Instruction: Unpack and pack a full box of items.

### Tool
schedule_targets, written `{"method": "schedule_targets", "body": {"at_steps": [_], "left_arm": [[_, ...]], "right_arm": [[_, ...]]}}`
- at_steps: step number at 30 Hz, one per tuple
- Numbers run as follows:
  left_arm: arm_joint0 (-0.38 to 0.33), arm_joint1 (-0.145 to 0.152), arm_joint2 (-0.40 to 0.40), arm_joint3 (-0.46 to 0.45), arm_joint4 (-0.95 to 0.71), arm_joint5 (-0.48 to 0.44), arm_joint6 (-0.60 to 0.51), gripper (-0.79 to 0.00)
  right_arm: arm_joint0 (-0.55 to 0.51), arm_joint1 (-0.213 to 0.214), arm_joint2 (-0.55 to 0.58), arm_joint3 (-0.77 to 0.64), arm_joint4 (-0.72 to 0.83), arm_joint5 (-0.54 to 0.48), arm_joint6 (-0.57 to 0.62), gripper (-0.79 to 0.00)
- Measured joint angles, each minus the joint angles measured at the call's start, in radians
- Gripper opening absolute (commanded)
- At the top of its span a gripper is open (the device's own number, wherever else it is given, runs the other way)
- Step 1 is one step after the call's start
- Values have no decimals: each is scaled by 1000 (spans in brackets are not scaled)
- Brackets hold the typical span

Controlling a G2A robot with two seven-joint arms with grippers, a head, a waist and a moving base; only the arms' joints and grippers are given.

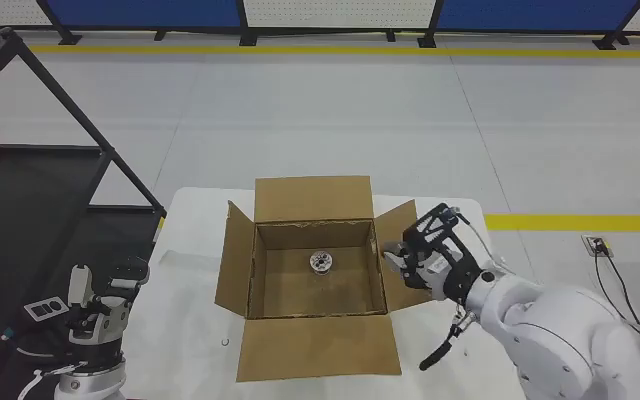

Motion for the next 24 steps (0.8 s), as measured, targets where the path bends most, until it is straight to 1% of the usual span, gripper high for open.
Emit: {"method": "schedule_targets", "body": {"at_steps": [1, 5, 7, 10, 13, 16, 21, 22, 24], "left_arm": [[0, 0, 0, 0, 0, 0, 0, 0], [0, 0, 0, 0, 0, 0, 0, 0], [0, 0, 0, 0, 0, 0, 0, 0], [0, 0, 0, 0, 0, 0, 0, 0], [0, 0, 0, 0, 0, 0, 0, 0], [0, 0, 0, 0, 0, 0, 0, 0], [0, 0, 0, 0, 0, 0, 0, 0], [0, 0, 0, 0, 0, 0, 0, 0], [0, 0, 0, 0, 0, 0, 0, 0]], "right_arm": [[66, -10, -73, 66, -3, 8, 23, -785], [265, -52, -286, 311, 37, 20, 70, -785], [351, -80, -384, 445, 56, 31, 68, -785], [447, -123, -505, 622, 63, 61, 38, -785], [517, -166, -597, 776, 69, 82, 6, -785], [562, -205, -664, 899, 86, 78, -23, -785], [605, -260, -740, 1045, 97, 65, -48, -785], [613, -272, -754, 1075, 96, 63, -54, -763], [621, -289, -772, 1113, 98, 57, -61, -690]]}}
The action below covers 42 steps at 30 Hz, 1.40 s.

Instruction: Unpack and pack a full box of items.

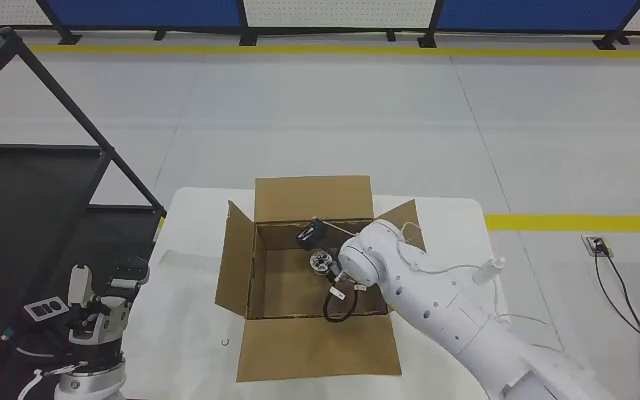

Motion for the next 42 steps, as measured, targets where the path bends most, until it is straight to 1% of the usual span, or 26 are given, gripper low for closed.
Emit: {"method": "schedule_targets", "body": {"at_steps": [2, 6, 7, 8, 10, 12, 16, 19, 22, 24, 26, 28, 29, 30, 31, 32, 36, 37, 40, 42], "left_arm": [[0, 0, 0, 0, 0, 0, 0, 0], [0, 0, 0, 0, 0, 0, 0, 0], [0, 0, 0, 0, 0, 0, 0, 0], [0, 0, 0, 0, 0, 0, 0, 0], [0, 0, 0, 0, 0, 0, 0, 0], [0, 0, 0, 0, 0, 0, 0, 0], [0, 0, 0, 0, 0, 0, 0, 0], [0, 0, 0, 0, 0, 0, 0, 0], [0, 0, 0, 0, 0, 0, 0, 0], [0, 0, 0, 0, 0, 0, 0, 0], [0, 0, 0, 0, 0, 0, 0, 0], [0, 0, 0, 0, 0, 0, 0, 0], [0, 0, 0, 0, 0, 0, 0, 0], [0, 0, 0, 0, 0, 0, 0, 0], [0, 0, 0, 0, 0, 0, 0, 0], [0, 0, 0, 0, 0, 0, 0, 0], [0, 0, 0, 0, 0, 0, 0, 0], [0, 0, 0, 0, 0, 0, 0, 0], [0, 0, 0, 0, 0, 0, 0, 0], [0, 0, 0, 0, 0, 0, 0, 0]], "right_arm": [[7, -17, -15, 42, 3, -7, -9, -668], [16, -46, -34, 114, 2, -10, -35, -668], [19, -53, -36, 135, 7, -13, -43, -656], [21, -59, -36, 151, 11, -17, -48, -616], [25, -70, -37, 183, 18, -26, -58, -508], [27, -79, -38, 206, 21, -33, -64, -443], [33, -93, -34, 242, 25, -47, -77, -413], [35, -95, -26, 239, 17, -48, -85, -397], [33, -88, -9, 208, 1, -43, -84, -382], [26, -78, 6, 177, -14, -36, -81, -385], [13, -62, 29, 121, -38, -24, -76, -379], [-10, -37, 64, 37, -64, -15, -66, -345], [-24, -24, 83, -7, -78, -10, -60, -292], [-41, -10, 106, -57, -95, -5, -51, -203], [-69, 12, 139, -132, -123, 3, -36, -83], [-93, 29, 168, -194, -148, 11, -24, 0], [-244, 105, 328, -510, -278, 39, 32, 0], [-300, 125, 384, -612, -325, 50, 42, 0], [-436, 164, 531, -838, -427, 85, 35, 0], [-508, 180, 624, -940, -468, 112, 15, 0]]}}
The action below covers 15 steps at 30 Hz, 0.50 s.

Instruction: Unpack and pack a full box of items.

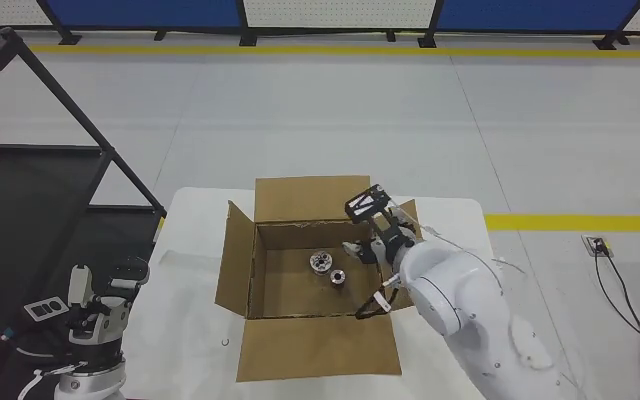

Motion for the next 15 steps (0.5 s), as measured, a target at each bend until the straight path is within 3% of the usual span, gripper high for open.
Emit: {"method": "schedule_targets", "body": {"at_steps": [3, 6, 10, 15], "left_arm": [[0, 0, 0, 0, 0, 0, 0, 0], [0, 0, 0, 0, 0, 0, 0, 0], [0, 0, 0, 0, 0, 0, 0, 0], [0, 0, 0, 0, 0, 0, 0, 0]], "right_arm": [[-94, 17, 159, -97, -59, 66, -31, 0], [-138, 27, 307, -83, -32, 100, -41, 0], [-140, 39, 476, 43, 31, 101, -40, 0], [-119, 52, 571, 234, 93, 39, 5, 0]]}}
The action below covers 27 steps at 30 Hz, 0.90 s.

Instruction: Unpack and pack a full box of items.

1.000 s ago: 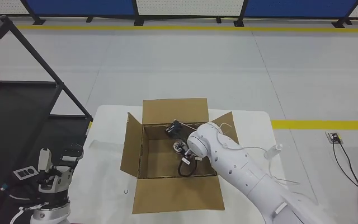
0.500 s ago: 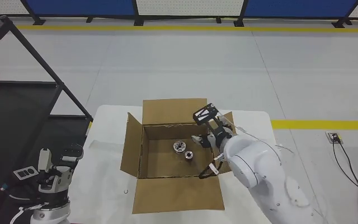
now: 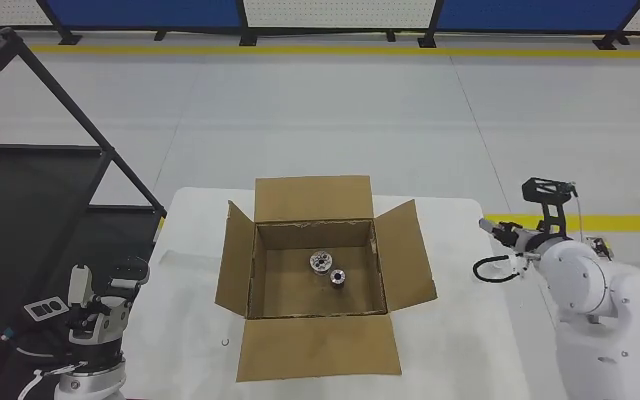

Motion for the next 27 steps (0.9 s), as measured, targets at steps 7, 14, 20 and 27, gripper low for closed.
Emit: {"method": "schedule_targets", "body": {"at_steps": [7, 14, 20, 27], "left_arm": [[0, 0, 0, 0, 0, 0, 0, 0], [0, 0, 0, 0, 0, 0, 0, 0], [0, 0, 0, 0, 0, 0, 0, 0], [0, 0, 0, 0, 0, 0, 0, 0]], "right_arm": [[55, 14, 3, 251, 3, -65, 32, 0], [135, 20, -38, 467, 3, -99, 18, -151], [192, 24, -68, 580, -1, -118, 23, -785], [217, 32, -69, 594, 23, -132, 5, -785]]}}
